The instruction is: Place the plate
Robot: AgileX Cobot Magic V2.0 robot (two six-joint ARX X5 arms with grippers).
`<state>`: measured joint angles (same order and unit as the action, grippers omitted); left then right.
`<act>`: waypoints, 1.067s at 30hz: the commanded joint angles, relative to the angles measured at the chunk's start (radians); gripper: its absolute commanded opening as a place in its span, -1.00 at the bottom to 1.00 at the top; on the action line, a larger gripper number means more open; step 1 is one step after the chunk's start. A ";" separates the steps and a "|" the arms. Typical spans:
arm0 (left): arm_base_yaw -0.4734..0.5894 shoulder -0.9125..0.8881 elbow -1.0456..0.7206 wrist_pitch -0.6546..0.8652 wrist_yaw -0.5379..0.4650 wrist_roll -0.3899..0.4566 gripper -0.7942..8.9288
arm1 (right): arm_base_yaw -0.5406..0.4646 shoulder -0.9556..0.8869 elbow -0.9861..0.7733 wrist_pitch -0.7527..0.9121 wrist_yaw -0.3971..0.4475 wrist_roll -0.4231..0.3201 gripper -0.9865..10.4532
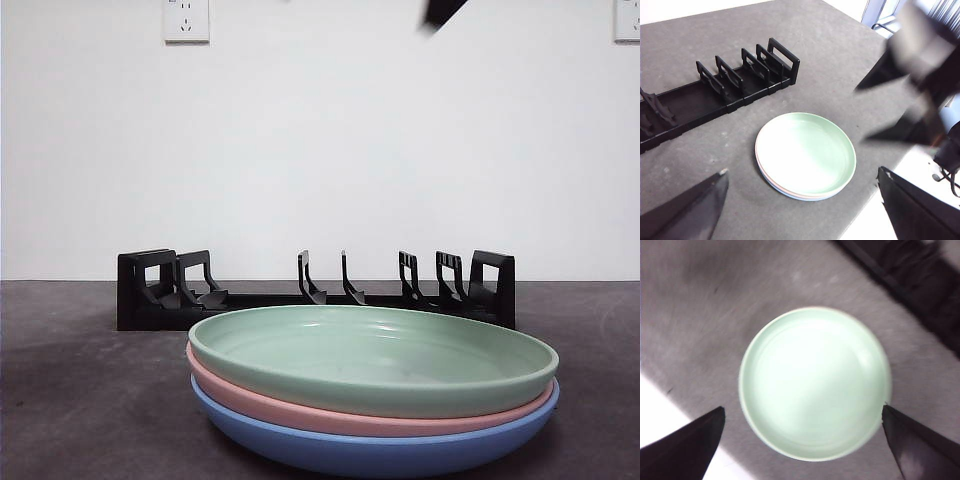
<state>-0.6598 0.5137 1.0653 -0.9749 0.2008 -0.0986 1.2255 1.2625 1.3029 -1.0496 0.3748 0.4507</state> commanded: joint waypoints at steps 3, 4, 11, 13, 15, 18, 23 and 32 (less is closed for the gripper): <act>-0.008 0.002 0.022 0.039 -0.002 -0.070 0.13 | -0.014 -0.237 0.013 -0.100 0.106 0.013 0.05; -0.008 0.002 0.022 0.043 -0.002 -0.083 0.13 | -0.014 -0.296 0.002 -0.107 0.114 0.013 0.05; -0.008 0.002 0.022 0.073 -0.002 -0.128 0.13 | -0.013 -0.672 -0.171 -0.104 0.085 0.015 0.05; -0.008 0.003 0.022 0.075 -0.003 -0.127 0.13 | -0.013 -0.747 -0.221 -0.099 0.064 0.023 0.05; -0.008 0.006 0.021 0.075 -0.006 -0.127 0.13 | -0.013 -0.808 -0.265 -0.096 0.042 0.048 0.05; -0.008 0.015 0.020 0.074 -0.026 -0.126 0.13 | -0.013 -0.881 -0.320 -0.094 0.024 0.093 0.05; -0.008 0.036 0.019 0.072 -0.028 -0.119 0.12 | -0.013 -0.935 -0.364 -0.089 0.026 0.094 0.05; -0.008 0.060 0.019 0.031 -0.042 -0.096 0.03 | -0.013 -0.932 -0.368 -0.073 0.084 0.092 -0.11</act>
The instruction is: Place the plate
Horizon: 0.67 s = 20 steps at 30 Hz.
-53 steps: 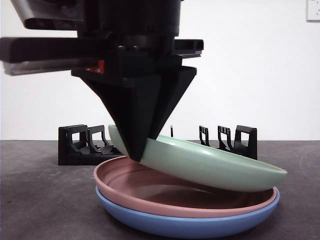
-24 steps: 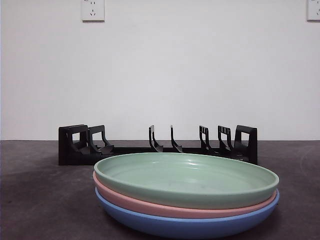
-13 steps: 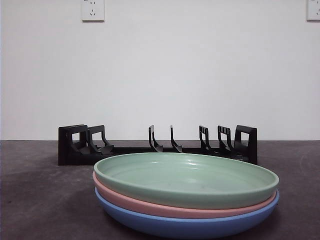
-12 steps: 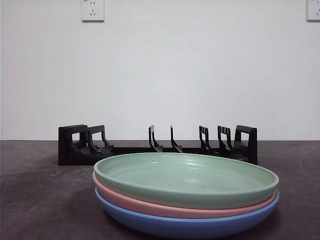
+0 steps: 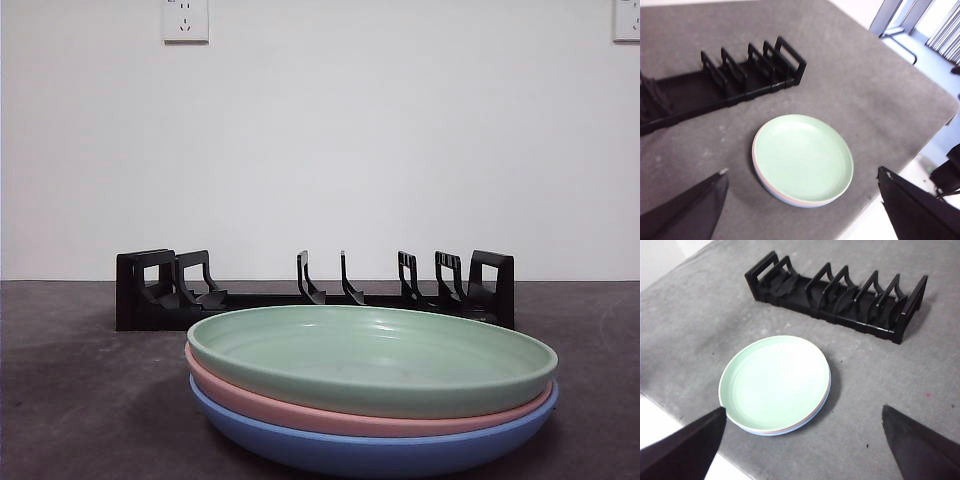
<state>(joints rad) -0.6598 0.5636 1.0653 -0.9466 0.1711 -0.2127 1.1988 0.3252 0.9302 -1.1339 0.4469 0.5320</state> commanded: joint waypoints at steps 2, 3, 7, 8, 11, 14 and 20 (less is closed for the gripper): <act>-0.008 0.011 0.019 -0.017 -0.014 0.026 -0.53 | 0.014 0.006 0.005 0.010 0.016 0.011 -0.73; -0.008 0.012 0.019 -0.027 -0.014 0.032 -0.88 | 0.014 0.006 0.005 0.011 0.014 0.008 -0.84; -0.008 0.012 0.018 -0.038 -0.039 0.019 -0.82 | 0.014 0.006 0.005 0.011 0.034 0.007 -0.80; -0.008 0.012 0.018 -0.039 -0.039 0.008 -0.82 | 0.014 0.006 0.005 0.011 0.033 0.007 -0.80; -0.008 0.010 0.018 -0.033 -0.039 0.010 -0.82 | 0.014 0.006 0.005 0.011 0.033 0.007 -0.80; -0.008 0.010 0.018 -0.023 -0.039 0.010 -0.82 | 0.014 0.006 0.006 0.011 0.033 0.007 -0.80; -0.008 0.010 0.018 -0.026 -0.039 0.010 -0.82 | 0.014 0.006 0.006 0.011 0.033 0.007 -0.80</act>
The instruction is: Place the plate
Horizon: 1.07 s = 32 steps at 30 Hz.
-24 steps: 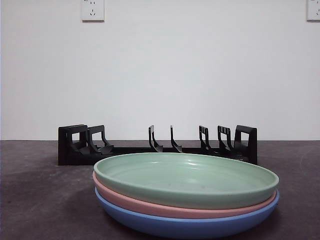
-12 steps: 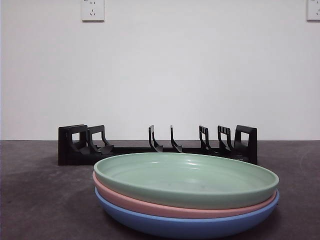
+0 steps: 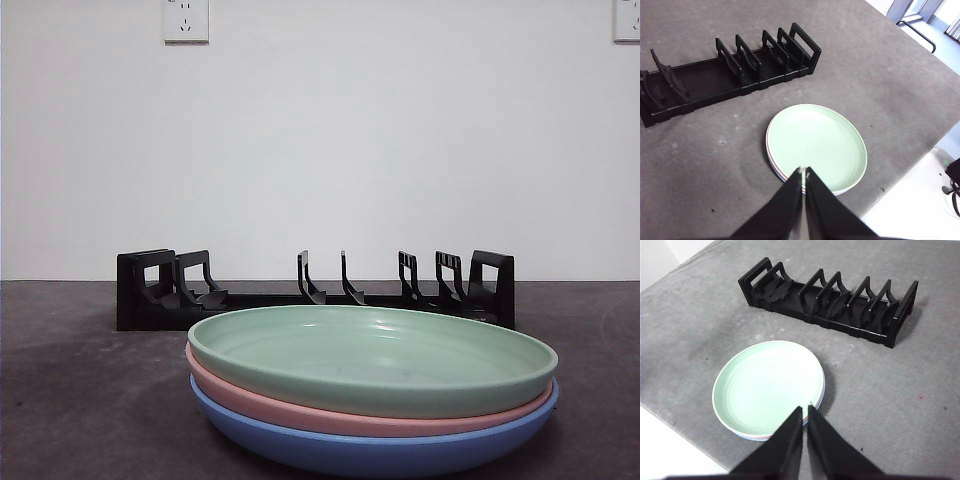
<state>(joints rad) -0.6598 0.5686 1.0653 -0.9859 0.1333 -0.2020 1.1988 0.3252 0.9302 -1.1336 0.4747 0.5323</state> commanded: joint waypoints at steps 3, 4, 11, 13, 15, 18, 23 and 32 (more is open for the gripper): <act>-0.001 -0.018 0.009 0.027 -0.002 -0.001 -0.82 | 0.014 0.006 0.006 0.011 0.005 0.007 -0.80; 0.011 -0.022 0.009 0.029 -0.002 -0.001 -0.82 | 0.014 0.006 0.006 0.010 0.005 0.007 -0.80; 0.264 -0.073 -0.078 0.116 0.043 -0.001 -0.82 | 0.014 0.006 0.007 0.011 0.005 0.007 -0.80; 0.347 -0.109 -0.146 0.178 0.043 -0.001 -0.82 | 0.014 0.006 0.007 0.011 0.005 0.007 -0.80; 0.429 -0.155 -0.240 0.272 0.042 0.014 -0.82 | 0.014 0.006 0.007 0.011 0.005 0.007 -0.80; 0.532 -0.220 -0.395 0.429 0.039 0.085 -0.82 | 0.014 0.005 0.007 0.011 0.005 0.007 -0.80; 0.633 -0.302 -0.687 0.693 0.039 0.172 -0.82 | 0.014 0.005 0.007 0.011 0.005 0.007 -0.80; 0.670 -0.432 -0.989 0.800 -0.055 0.157 -0.82 | 0.014 0.005 0.007 0.011 0.005 0.007 -0.80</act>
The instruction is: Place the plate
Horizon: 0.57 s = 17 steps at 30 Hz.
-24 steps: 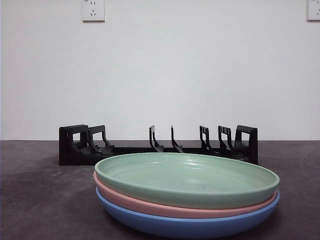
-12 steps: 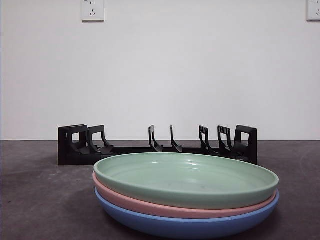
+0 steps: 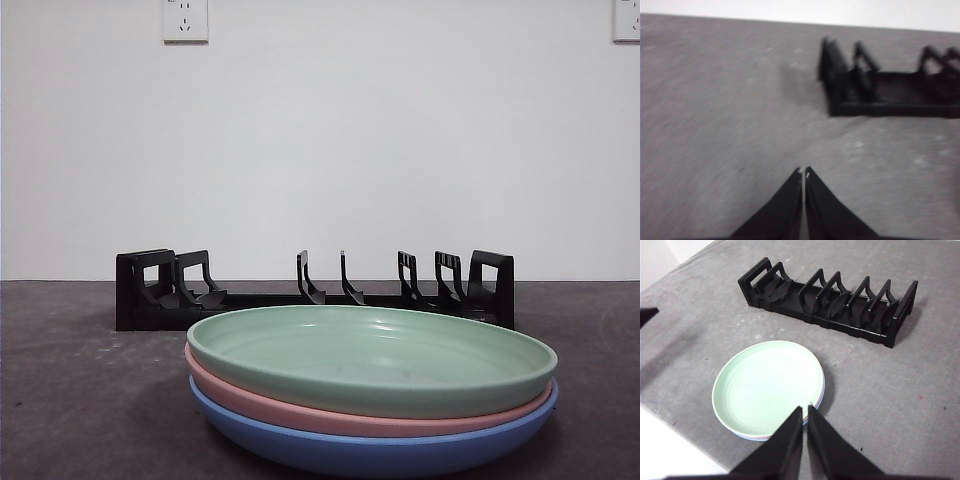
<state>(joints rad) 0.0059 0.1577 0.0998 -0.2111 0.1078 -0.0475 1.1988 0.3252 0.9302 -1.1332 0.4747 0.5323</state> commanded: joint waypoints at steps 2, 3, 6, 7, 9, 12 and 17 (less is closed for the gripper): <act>0.007 -0.045 -0.051 0.025 -0.038 0.003 -0.82 | 0.014 0.005 0.007 0.010 0.005 0.007 -0.80; 0.007 -0.055 -0.061 0.025 -0.038 0.003 -0.82 | 0.014 0.005 0.007 0.010 0.005 0.007 -0.80; 0.007 -0.089 -0.088 0.021 -0.051 0.002 -0.82 | 0.014 0.005 0.007 0.010 0.005 0.007 -0.80; 0.008 -0.095 -0.087 0.025 -0.064 0.003 -0.82 | 0.014 0.005 0.007 0.010 0.005 0.007 -0.80; 0.008 -0.115 -0.087 0.021 -0.090 0.002 -0.82 | 0.014 0.005 0.007 0.010 0.005 0.007 -0.80; 0.008 -0.148 -0.087 0.020 -0.108 0.003 -0.82 | 0.014 0.005 0.007 0.010 0.005 0.007 -0.80; 0.007 -0.154 -0.087 0.023 -0.108 0.002 -0.82 | 0.014 0.005 0.007 0.010 0.005 0.007 -0.80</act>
<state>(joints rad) 0.0113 0.0051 0.0322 -0.1822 0.0036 -0.0467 1.1988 0.3252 0.9302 -1.1332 0.4747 0.5323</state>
